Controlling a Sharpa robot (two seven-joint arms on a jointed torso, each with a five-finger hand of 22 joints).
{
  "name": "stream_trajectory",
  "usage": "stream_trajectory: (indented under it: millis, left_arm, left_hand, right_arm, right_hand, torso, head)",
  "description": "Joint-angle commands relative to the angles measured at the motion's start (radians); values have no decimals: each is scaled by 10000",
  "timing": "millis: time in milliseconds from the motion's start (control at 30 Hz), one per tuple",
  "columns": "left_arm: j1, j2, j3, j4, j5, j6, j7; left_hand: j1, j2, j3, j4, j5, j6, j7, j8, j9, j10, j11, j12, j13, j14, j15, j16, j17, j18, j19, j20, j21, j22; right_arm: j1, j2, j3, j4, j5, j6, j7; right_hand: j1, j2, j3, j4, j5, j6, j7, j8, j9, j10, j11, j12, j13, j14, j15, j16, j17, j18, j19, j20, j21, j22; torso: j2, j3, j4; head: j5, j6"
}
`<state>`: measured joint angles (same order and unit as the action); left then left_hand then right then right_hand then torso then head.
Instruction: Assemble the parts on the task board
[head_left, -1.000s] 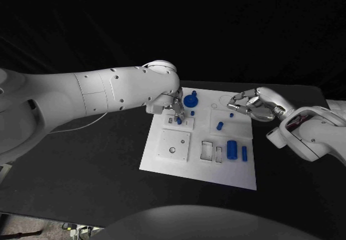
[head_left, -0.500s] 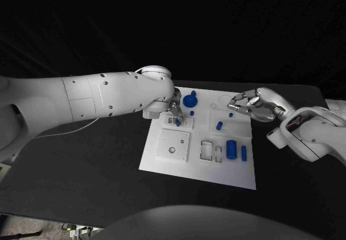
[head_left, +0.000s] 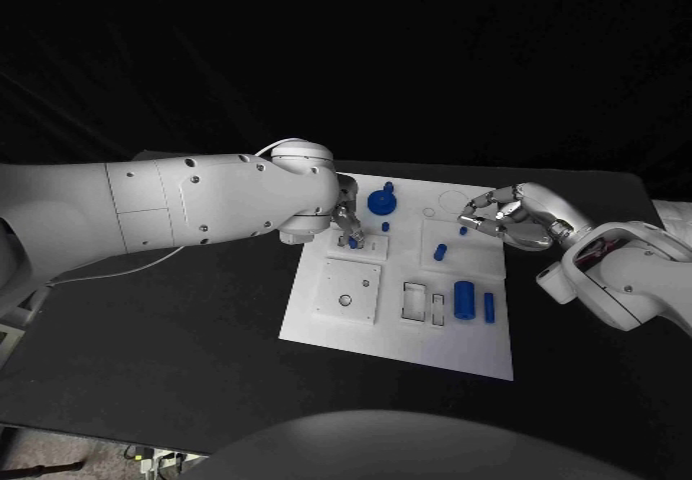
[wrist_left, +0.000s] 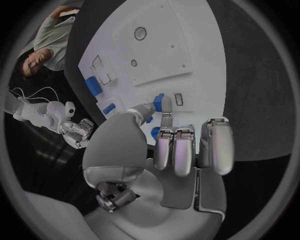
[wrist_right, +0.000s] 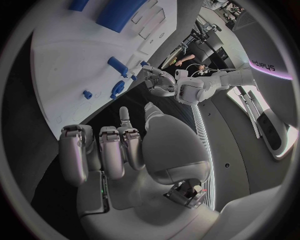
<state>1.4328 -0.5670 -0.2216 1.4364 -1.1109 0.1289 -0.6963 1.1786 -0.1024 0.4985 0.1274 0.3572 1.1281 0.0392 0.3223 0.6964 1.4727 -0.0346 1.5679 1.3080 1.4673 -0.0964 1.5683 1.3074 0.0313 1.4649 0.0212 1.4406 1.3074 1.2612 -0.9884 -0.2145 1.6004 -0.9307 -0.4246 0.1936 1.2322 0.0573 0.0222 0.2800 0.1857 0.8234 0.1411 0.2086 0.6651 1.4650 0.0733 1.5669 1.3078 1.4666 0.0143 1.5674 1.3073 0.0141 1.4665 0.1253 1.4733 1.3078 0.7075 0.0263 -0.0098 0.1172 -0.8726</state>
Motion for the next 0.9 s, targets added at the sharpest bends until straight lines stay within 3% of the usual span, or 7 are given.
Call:
stream_trajectory:
  millis: [33,400,900]
  left_arm:
    - [-34,-62,1,141,-509,-756,-1377]
    - [-189,-47,0,152,-604,-1248,-1146]
    - [-280,74,0,37,-373,-1262,-1028]
  left_hand:
    - [-16,121,1258,-1327,13,271,-240,-42,17,981,-218,29,2628,1035,-59,25,2634,-6,407,-91,62,2217]
    - [-20,141,1253,-1301,-27,267,-244,-57,21,981,-223,29,2628,1035,-65,25,2634,-7,413,-95,67,2218]
    - [-15,172,1251,-1270,-85,250,-243,-82,27,981,-227,29,2628,1035,-69,25,2634,-1,405,-99,40,2211]
  right_arm:
    - [-35,0,-1,-18,-87,18,87]
    - [-87,5,-1,-48,-83,13,105]
    - [-99,5,-1,-45,-73,3,116]
  right_hand:
    - [82,24,-17,-41,66,45,2,57,-13,1058,6,39,2630,1042,25,34,2635,176,170,29,-34,2213]
    - [101,26,-16,-46,76,30,2,53,-18,1058,5,39,2630,1042,22,34,2635,176,168,27,-36,2212]
    - [122,27,-16,-52,83,17,3,51,-23,1058,5,39,2630,1042,20,34,2635,178,162,25,-44,2209]
  torso:
    - [4,5,-4]
    - [26,-2,-14]
    - [30,-1,-16]
  head:
    - [28,0]
    - [45,0]
    - [32,0]
